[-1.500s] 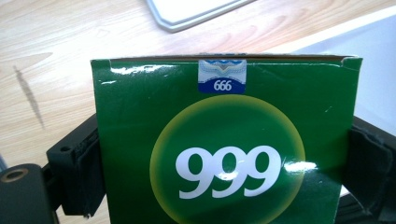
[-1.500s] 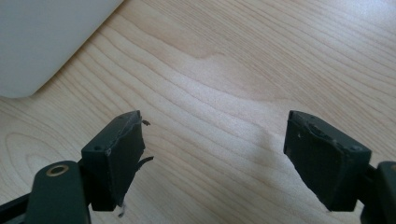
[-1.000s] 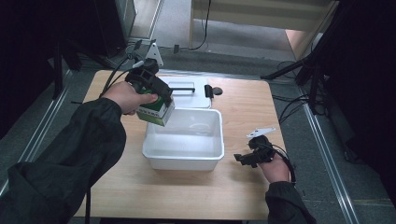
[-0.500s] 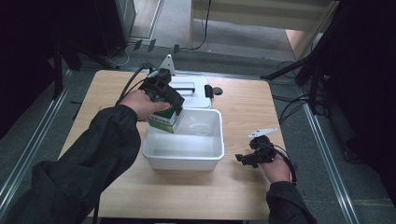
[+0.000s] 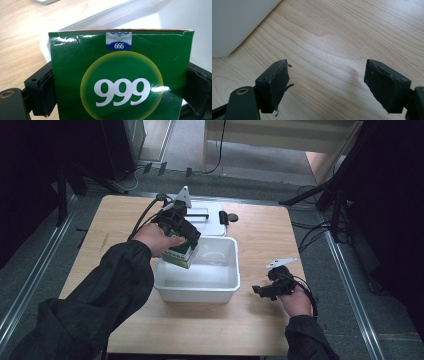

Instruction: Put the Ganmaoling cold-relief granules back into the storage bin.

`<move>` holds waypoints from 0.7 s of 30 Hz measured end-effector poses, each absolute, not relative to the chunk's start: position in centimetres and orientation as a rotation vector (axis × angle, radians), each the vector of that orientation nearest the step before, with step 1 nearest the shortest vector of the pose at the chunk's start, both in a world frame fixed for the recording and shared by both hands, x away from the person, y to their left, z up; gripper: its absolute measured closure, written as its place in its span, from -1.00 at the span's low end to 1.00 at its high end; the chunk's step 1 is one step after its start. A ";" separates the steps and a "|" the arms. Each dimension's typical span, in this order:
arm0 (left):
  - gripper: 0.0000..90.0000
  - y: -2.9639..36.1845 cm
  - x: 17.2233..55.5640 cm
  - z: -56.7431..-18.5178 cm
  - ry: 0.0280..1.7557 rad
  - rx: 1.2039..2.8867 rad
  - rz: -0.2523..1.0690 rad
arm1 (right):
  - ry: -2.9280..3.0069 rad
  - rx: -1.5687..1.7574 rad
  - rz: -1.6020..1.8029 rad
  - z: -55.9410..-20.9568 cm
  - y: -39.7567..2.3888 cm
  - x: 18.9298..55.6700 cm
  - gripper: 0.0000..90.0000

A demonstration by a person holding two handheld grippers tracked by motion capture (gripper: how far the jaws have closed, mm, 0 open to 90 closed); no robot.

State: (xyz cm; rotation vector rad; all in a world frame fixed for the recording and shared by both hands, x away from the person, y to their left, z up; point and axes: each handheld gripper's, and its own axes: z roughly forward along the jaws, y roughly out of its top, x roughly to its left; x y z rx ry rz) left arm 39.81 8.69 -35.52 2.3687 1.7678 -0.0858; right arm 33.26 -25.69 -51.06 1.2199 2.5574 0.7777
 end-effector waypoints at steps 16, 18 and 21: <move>-0.89 8.5 40.2 -37.9 1.887 2.278 -0.064 | 2.559 1.235 0.766 -51.2 -25.7 33.4 -0.56; -0.89 8.3 40.2 -38.1 1.897 2.279 -0.061 | 2.559 1.236 0.766 -51.2 -25.7 33.4 -0.56; -0.89 8.1 40.3 -38.3 1.916 2.271 -0.075 | 2.560 1.236 0.767 -51.2 -25.7 33.4 -0.56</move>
